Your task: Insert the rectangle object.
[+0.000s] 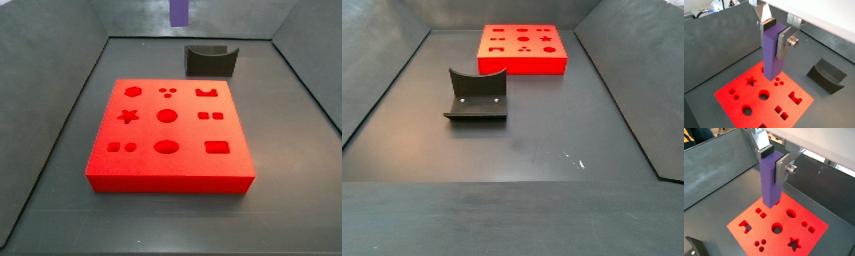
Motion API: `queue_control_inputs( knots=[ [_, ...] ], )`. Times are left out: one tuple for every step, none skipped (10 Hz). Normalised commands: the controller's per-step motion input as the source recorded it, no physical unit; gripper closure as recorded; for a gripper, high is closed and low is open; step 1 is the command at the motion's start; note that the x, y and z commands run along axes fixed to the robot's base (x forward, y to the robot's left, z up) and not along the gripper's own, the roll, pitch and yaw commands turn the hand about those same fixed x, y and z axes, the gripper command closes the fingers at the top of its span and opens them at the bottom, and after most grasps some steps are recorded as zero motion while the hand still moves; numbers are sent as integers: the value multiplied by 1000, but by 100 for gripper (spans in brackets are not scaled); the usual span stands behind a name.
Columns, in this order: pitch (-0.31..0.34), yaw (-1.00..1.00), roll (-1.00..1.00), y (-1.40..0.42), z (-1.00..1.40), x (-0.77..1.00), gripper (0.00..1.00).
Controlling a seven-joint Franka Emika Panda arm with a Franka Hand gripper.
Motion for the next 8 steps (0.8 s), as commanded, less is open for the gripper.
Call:
queue_control_inputs(
  knots=[
    [-89,0,-6,-43,-197,214,100],
    [-254,0,-31,-280,-374,474,100],
    [-290,-17,-71,-289,-466,606,100],
    [-307,0,-40,-340,-520,629,100],
    [-270,0,0,-429,-437,623,100],
    [0,6,93,-640,-400,817,100],
    [156,0,109,-583,-483,757,100],
    [153,-60,191,-520,-643,626,100]
  ],
)
